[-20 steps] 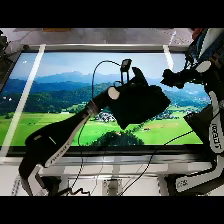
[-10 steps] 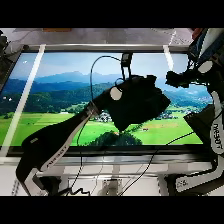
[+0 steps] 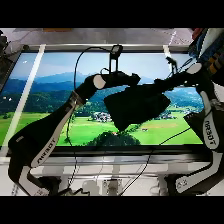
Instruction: Fold the clothes and pants, and hang the long-sleeved shirts on hangers.
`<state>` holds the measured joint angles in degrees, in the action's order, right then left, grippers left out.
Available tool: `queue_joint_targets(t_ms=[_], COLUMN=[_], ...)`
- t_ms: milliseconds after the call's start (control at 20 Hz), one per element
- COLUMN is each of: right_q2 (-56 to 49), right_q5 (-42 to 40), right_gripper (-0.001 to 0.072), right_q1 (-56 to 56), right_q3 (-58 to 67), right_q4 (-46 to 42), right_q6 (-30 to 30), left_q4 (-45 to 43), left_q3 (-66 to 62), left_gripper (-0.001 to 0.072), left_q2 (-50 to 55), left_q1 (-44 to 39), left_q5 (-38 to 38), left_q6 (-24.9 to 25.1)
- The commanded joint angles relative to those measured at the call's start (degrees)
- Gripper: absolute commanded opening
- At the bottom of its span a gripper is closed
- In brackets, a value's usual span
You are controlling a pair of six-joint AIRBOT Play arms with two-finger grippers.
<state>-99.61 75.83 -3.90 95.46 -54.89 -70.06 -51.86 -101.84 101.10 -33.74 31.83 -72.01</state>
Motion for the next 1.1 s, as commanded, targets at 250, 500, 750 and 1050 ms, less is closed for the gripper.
queue_joint_targets(t_ms=[250, 500, 750, 1050], right_q2=[-3.96, -1.97, -1.27, -1.29], right_q5=[10.21, 15.23, 10.1, 0.68], right_gripper=[0.0034, 0.0035, 0.0174, 0.0708], right_q1=[5.97, -5.86, -17.18, -15.8], right_q3=[-0.07, -0.07, -0.04, -0.04], right_q4=[-25.09, -28.33, -21.22, -1.14], right_q6=[-3.06, -4.94, -6.16, 10.93], left_q4=[-0.42, -0.61, -0.44, -0.42], left_q3=[0.0, 0.0, 0.0, 0.0], left_gripper=[0.0694, 0.0694, 0.0694, 0.0694], left_q2=[-0.11, -0.11, -0.11, -0.11], left_q1=[8.15, 11.8, 14.64, 14.16], left_q5=[14.47, 21.64, 24.39, 24.94], left_q6=[-0.02, -0.02, -0.04, -0.04])
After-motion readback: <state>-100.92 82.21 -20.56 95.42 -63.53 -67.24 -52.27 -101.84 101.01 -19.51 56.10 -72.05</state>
